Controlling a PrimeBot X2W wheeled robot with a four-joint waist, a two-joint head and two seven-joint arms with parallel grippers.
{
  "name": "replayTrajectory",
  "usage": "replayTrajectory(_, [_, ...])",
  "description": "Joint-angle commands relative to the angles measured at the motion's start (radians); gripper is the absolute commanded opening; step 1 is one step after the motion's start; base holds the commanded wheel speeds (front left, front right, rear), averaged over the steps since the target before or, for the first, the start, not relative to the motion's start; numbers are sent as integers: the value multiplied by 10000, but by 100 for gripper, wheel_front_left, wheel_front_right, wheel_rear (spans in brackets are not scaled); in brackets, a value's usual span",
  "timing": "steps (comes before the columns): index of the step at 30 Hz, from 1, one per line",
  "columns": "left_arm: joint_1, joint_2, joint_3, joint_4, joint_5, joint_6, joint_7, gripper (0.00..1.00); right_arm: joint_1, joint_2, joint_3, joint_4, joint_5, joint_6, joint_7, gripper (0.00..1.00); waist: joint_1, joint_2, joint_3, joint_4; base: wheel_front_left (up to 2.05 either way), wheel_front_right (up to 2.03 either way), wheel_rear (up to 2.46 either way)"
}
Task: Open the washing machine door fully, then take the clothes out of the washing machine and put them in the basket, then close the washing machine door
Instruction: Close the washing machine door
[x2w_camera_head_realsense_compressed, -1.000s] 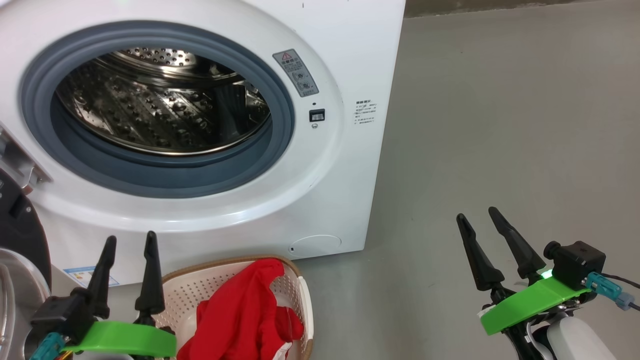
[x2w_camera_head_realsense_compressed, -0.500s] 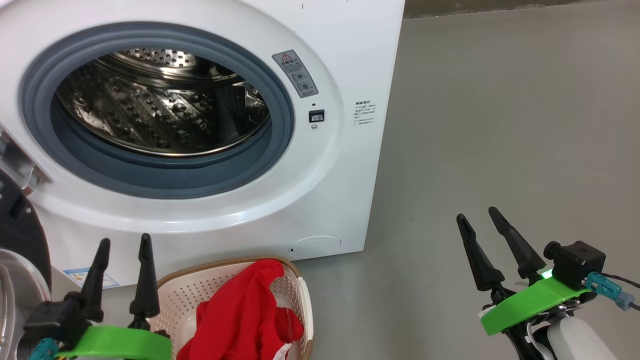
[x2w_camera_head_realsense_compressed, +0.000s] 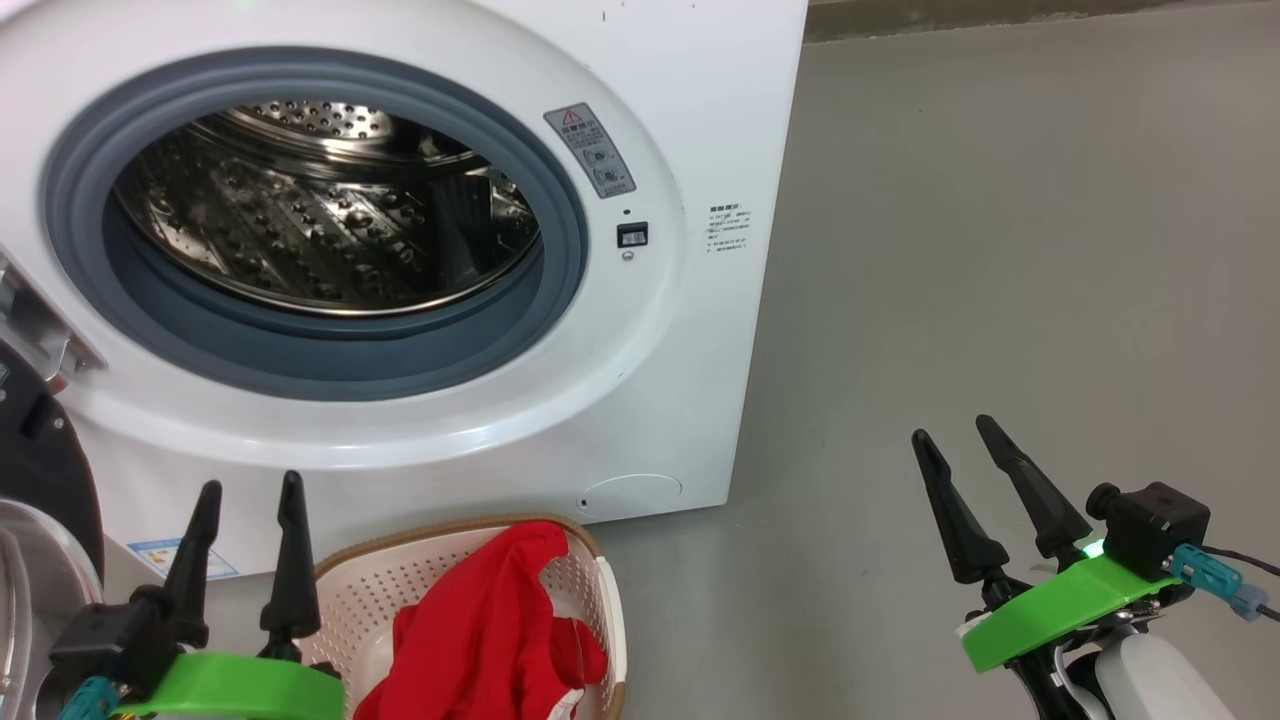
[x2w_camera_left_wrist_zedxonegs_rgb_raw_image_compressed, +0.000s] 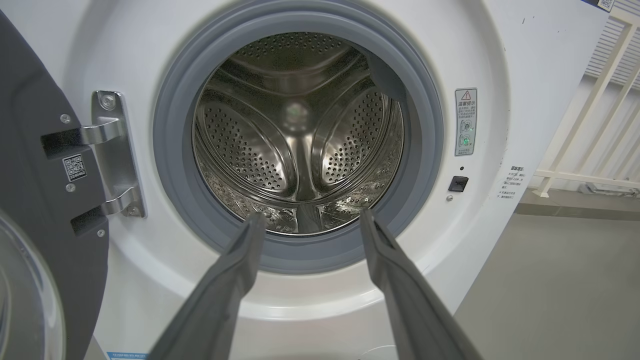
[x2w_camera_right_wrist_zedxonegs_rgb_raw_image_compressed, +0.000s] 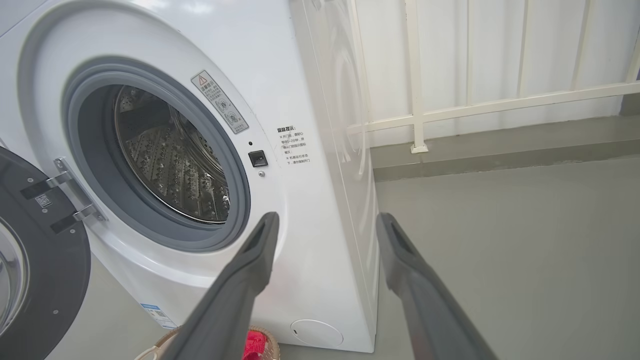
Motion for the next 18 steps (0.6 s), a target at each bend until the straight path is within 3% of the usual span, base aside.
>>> replayTrajectory(1, [-137, 266, 343, -165, -88, 53, -12, 100, -58, -119, 188, -215, 112, 16, -48, 100, 0, 0, 3, 1, 0, 0, 0])
replayTrajectory(18, [-170, 277, 368, -129, -214, 54, -43, 100, -96, -102, 193, -179, 140, 16, -48, 100, 0, 0, -13, -23, 0, 0, 0])
